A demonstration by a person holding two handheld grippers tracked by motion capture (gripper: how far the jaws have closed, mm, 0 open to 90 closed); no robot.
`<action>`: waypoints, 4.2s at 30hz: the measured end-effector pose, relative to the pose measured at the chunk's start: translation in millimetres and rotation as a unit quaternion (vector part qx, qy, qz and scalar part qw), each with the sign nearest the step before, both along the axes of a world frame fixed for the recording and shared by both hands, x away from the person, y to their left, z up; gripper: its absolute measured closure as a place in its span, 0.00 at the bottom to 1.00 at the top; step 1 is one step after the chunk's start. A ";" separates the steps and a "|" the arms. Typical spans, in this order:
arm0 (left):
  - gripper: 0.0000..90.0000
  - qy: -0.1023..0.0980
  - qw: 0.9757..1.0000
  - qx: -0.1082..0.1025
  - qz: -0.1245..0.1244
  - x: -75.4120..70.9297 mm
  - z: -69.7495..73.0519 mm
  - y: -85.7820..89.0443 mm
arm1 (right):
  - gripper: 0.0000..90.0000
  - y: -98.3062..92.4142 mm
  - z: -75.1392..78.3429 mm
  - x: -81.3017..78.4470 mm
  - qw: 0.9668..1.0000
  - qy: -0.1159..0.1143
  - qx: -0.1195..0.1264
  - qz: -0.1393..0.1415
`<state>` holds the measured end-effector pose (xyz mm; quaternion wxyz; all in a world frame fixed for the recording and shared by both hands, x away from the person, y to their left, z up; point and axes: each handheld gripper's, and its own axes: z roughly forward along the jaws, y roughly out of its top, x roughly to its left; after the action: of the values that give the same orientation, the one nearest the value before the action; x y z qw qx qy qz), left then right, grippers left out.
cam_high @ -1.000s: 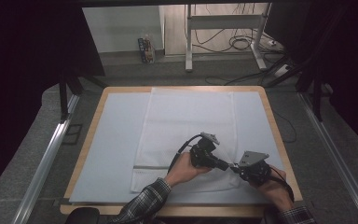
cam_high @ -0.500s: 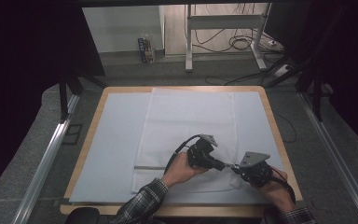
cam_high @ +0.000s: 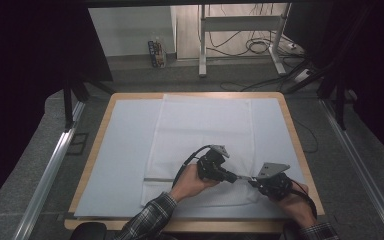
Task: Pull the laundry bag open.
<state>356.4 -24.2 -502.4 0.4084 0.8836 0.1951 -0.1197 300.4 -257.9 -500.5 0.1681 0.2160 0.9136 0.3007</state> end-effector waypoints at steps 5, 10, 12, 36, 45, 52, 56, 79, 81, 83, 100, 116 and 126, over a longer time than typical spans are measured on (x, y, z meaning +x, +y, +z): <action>0.97 -0.002 1.000 0.002 0.003 -2.0 -0.2 1.9 | 0.94 0.4 0.0 -0.4 1.000 0.003 0.003 0.000; 0.97 0.007 1.000 -0.003 0.013 -1.5 -2.0 9.2 | 0.94 -1.1 -0.5 0.7 1.000 0.008 0.004 -0.004; 0.97 0.004 1.000 0.000 0.017 -2.4 -2.0 10.9 | 0.94 -0.7 -0.5 0.6 1.000 0.007 0.002 -0.004; 0.97 0.004 0.998 0.001 0.055 -9.5 -4.5 48.6 | 0.94 -3.7 -0.8 1.6 1.000 0.016 0.010 -0.013; 0.97 0.005 0.997 0.000 0.071 -11.7 -6.3 66.2 | 0.94 -3.2 -1.3 1.8 1.000 0.014 0.009 -0.011; 0.97 0.006 0.997 -0.002 0.074 -13.6 -7.6 71.5 | 0.94 -2.9 -1.2 1.7 1.000 0.015 0.009 -0.011; 0.97 0.007 0.997 -0.002 0.079 -14.6 -8.2 77.3 | 0.94 -3.3 -1.1 1.7 1.000 0.014 0.009 -0.012; 0.97 0.009 0.995 -0.002 0.096 -20.2 -10.0 100.0 | 0.94 -2.5 -0.9 1.4 1.000 0.013 0.008 -0.011; 0.97 0.010 0.995 -0.003 0.098 -20.4 -10.1 102.2 | 0.94 -3.1 -0.8 1.6 1.000 0.014 0.011 -0.014; 0.97 0.010 0.995 -0.003 0.101 -20.9 -11.0 104.1 | 0.94 -3.7 -0.3 1.8 1.000 0.014 0.013 -0.013; 0.97 0.010 0.991 -0.007 0.130 -25.1 -8.8 135.0 | 0.94 -4.7 -0.3 1.7 1.000 0.013 0.013 -0.016; 0.97 0.014 0.988 -0.015 0.151 -33.5 -7.9 158.4 | 0.94 -4.5 -0.4 1.2 1.000 0.012 0.012 -0.015; 0.97 0.014 0.985 -0.014 0.169 -37.0 -8.1 171.9 | 0.94 -4.7 -0.4 1.3 1.000 0.013 0.011 -0.015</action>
<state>319.4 147.7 -510.5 0.4324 0.8301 0.3461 -0.0643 301.8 -262.6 -501.0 0.1586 0.2356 0.9087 0.3058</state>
